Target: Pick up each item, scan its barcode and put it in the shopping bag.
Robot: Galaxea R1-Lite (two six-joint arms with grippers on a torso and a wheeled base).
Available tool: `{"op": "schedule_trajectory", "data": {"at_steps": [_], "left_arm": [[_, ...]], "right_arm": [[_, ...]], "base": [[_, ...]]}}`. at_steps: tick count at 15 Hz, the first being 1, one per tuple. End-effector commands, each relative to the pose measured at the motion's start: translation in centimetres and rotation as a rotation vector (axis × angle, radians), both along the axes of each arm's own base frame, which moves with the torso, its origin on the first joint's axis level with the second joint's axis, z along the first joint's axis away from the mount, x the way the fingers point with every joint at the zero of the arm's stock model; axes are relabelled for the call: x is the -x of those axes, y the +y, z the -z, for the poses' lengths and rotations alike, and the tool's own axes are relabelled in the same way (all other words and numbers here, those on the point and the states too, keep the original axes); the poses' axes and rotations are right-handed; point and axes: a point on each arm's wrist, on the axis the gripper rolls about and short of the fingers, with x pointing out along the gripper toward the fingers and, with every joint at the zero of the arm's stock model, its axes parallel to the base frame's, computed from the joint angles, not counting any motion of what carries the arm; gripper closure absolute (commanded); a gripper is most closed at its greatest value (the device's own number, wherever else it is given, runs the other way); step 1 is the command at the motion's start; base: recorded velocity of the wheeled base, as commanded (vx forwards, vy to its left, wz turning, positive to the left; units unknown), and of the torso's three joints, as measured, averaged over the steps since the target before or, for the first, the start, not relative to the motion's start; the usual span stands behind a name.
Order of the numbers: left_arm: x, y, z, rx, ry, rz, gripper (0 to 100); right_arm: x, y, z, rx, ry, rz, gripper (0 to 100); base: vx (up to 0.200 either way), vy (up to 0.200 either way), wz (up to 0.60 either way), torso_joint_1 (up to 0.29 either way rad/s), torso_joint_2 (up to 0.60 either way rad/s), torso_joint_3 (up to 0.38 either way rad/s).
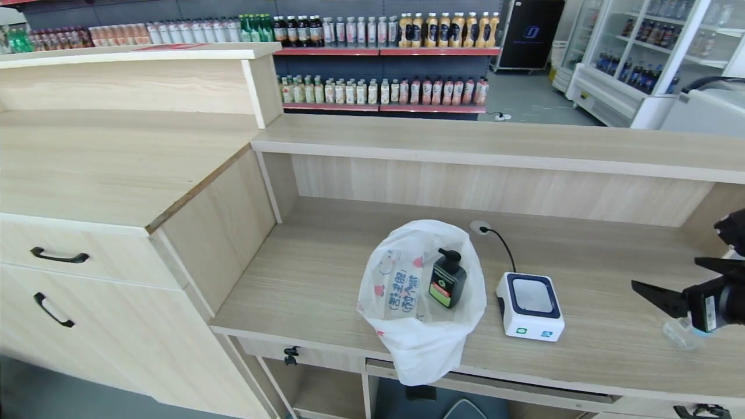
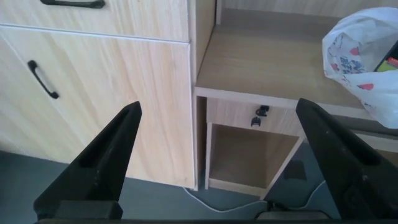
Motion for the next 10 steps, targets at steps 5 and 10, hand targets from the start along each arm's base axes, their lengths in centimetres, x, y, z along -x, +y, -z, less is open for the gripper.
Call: {"op": "schedule_trajectory", "data": {"at_steps": [5,10], "left_arm": [[0.0,0.0,0.0,0.000,0.000,0.000,0],[0.0,0.0,0.0,0.000,0.000,-0.002,0]], "right_arm": [[0.1,-1.4,0.7,-0.032,-0.004,0.346,0],[-5.8,-3.4,4.0,-0.209,-0.116,0.402,0]], "base": [[0.000,0.000,-0.60,-0.220,0.40,0.174],[0.000,0.000,0.00,-0.133,0.25,0.113]]}}
